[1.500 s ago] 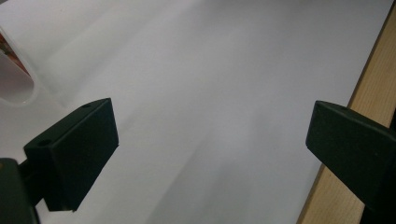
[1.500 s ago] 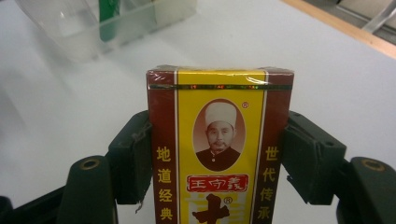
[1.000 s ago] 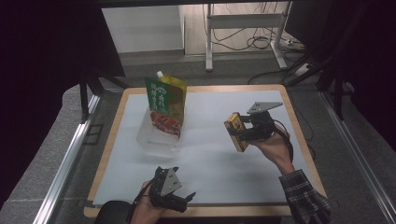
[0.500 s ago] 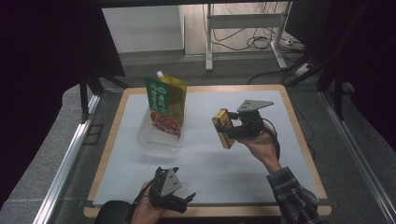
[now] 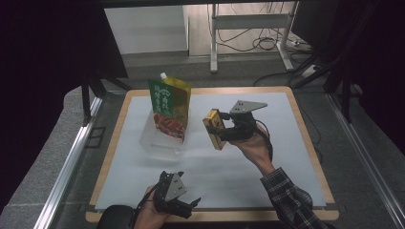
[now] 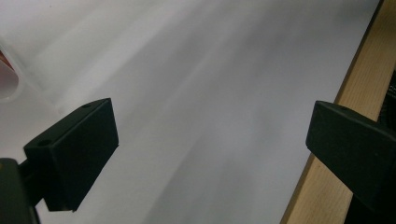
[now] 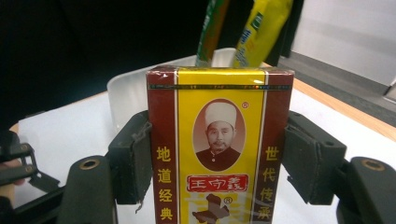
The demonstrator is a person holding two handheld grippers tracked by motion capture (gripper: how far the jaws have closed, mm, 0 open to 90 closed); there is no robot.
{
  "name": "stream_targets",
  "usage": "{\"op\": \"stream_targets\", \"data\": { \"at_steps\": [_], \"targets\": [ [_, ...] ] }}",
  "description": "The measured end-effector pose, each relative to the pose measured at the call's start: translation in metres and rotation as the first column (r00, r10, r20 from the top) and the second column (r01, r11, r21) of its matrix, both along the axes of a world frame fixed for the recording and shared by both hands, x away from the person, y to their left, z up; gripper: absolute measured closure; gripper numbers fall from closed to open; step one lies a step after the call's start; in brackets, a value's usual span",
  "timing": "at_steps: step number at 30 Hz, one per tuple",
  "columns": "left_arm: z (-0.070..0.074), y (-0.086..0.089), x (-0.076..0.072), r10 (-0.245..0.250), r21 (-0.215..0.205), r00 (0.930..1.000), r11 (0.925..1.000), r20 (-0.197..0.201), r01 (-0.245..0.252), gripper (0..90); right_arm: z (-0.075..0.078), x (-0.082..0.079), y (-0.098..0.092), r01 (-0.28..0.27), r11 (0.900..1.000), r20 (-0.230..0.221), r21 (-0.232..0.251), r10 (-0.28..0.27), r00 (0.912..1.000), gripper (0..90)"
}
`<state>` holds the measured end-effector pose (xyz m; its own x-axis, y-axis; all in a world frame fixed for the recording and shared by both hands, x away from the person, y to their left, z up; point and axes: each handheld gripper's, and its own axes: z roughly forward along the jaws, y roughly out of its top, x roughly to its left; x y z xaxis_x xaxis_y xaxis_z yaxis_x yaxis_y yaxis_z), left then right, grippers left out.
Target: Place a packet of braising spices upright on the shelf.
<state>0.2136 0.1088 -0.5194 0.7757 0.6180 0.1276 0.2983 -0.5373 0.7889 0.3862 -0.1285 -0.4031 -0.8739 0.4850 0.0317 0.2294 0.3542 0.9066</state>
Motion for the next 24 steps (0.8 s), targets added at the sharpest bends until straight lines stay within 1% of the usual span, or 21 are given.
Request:
{"op": "stream_targets", "data": {
  "at_steps": [1,8,9,12,13,21,24],
  "targets": [
    [0.000,0.000,0.000,-0.001,0.000,1.0000,1.0000,-0.001,0.001,2.2,0.000,0.000,0.000,0.000,1.000,0.000,0.000,0.000,1.0000,32.0],
    [0.000,0.000,0.000,-0.005,-0.004,1.0000,1.0000,-0.005,0.005,2.1,0.000,0.001,0.022,-0.034,0.999,0.024,0.012,0.034,0.9991,32.1],
    [0.000,0.000,0.000,-0.005,-0.007,1.0000,1.0000,-0.006,0.005,2.1,0.000,0.001,0.022,-0.034,0.999,0.024,0.012,0.034,0.9991,32.1],
    [0.001,0.000,0.000,-0.007,-0.016,0.9999,0.9998,-0.009,0.007,2.0,-0.001,0.002,0.033,-0.051,0.998,0.025,0.023,0.050,0.9984,32.0],
    [0.001,0.000,0.000,-0.007,-0.016,0.9999,0.9998,-0.009,0.007,2.0,-0.001,0.002,0.033,-0.051,0.998,0.025,0.023,0.050,0.9984,32.0],
    [0.001,0.000,0.000,-0.012,-0.023,0.9998,0.9997,-0.012,0.012,1.9,-0.005,0.005,0.057,-0.087,0.996,0.027,0.028,0.087,0.9959,32.1],
    [0.001,-0.001,0.000,-0.015,-0.023,0.9998,0.9996,-0.012,0.015,1.9,-0.006,0.006,0.064,-0.099,0.995,0.040,0.028,0.098,0.9944,32.0]
  ]
}}
